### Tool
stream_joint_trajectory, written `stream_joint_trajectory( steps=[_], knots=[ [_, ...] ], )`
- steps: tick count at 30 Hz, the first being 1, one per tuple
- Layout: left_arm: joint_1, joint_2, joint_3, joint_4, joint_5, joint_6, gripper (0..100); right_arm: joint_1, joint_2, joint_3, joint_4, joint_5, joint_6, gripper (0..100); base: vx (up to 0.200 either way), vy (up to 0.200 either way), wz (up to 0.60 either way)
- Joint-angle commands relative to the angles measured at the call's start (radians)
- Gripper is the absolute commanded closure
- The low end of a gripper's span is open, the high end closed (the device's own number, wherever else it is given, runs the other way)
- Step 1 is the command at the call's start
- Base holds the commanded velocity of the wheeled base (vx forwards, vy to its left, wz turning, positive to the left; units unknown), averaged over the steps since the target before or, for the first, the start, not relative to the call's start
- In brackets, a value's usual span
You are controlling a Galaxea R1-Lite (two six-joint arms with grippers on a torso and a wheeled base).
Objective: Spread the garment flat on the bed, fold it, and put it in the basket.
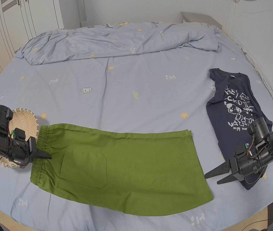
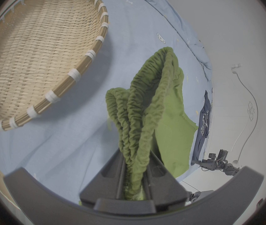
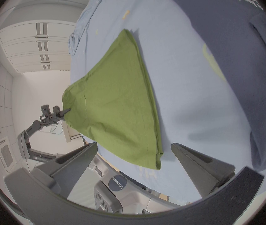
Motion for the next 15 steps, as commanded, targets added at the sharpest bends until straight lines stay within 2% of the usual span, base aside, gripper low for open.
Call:
stream_joint_trajectory(
  steps=[1, 5, 12, 15],
  knots=[
    [0.005, -0.093, -0.056, 0.085, 0.005, 0.002, 100, -0.013, -0.039, -0.090, -0.001, -0.004, 0.047, 0, 0.000, 0.000, 0.00],
    [0.051, -0.106, -0.087, 0.125, 0.018, 0.062, 100, 0.000, -0.036, -0.166, -0.001, -0.002, 0.127, 0, 0.000, 0.000, 0.00],
    [0.184, -0.110, -0.200, 0.266, 0.018, 0.154, 100, -0.026, -0.036, -0.158, -0.003, -0.002, 0.135, 0, 0.000, 0.000, 0.00],
    [0.197, -0.109, -0.204, 0.282, 0.018, 0.174, 100, -0.017, -0.034, -0.159, -0.003, -0.002, 0.136, 0, 0.000, 0.000, 0.00]
  ],
)
